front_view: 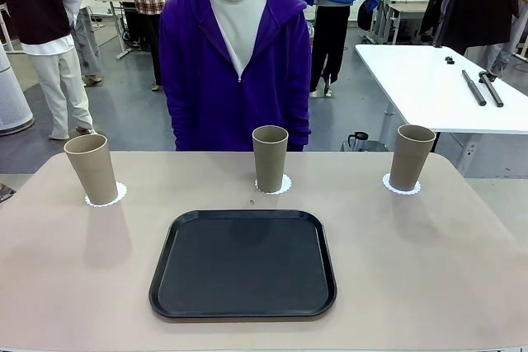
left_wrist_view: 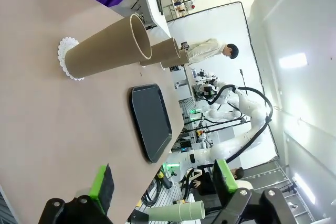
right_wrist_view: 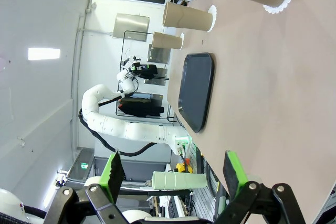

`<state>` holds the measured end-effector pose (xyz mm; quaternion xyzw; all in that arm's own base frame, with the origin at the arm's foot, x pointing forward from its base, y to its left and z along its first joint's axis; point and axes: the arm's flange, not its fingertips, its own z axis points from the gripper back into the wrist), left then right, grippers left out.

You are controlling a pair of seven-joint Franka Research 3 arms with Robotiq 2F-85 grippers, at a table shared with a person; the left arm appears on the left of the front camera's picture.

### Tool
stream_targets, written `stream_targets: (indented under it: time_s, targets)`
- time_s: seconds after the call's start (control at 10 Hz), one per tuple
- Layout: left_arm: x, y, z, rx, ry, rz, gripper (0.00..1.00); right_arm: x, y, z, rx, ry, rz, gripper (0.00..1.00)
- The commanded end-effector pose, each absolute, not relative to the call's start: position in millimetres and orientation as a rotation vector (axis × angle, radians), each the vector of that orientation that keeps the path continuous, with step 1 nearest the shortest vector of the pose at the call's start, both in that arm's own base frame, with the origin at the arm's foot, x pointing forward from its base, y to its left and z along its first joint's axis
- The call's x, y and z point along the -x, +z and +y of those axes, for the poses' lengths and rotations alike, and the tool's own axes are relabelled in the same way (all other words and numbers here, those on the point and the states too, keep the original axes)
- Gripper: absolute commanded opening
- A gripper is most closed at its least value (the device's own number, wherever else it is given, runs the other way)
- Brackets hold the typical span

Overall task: Place coasters on the table and set cups on them.
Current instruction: Take one Reusable plastic cup from the Flat Tray and place it on a coaster set by the human.

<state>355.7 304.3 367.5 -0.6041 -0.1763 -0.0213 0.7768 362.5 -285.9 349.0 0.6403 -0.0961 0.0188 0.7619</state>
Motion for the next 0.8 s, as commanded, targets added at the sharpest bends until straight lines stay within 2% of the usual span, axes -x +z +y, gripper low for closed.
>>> stream_targets:
  time_s: [0.0, 0.7]
  targets:
    - [-353.6, 369.0, 305.1, 1.315, -0.046, -0.381, 1.0, -361.6, 351.5, -284.6, -1.397, 0.038, -0.2, 1.0]
    - [-353.6, 369.0, 305.1, 1.315, -0.046, -0.381, 1.0, -361.6, 351.5, -284.6, -1.397, 0.038, -0.2, 1.0]
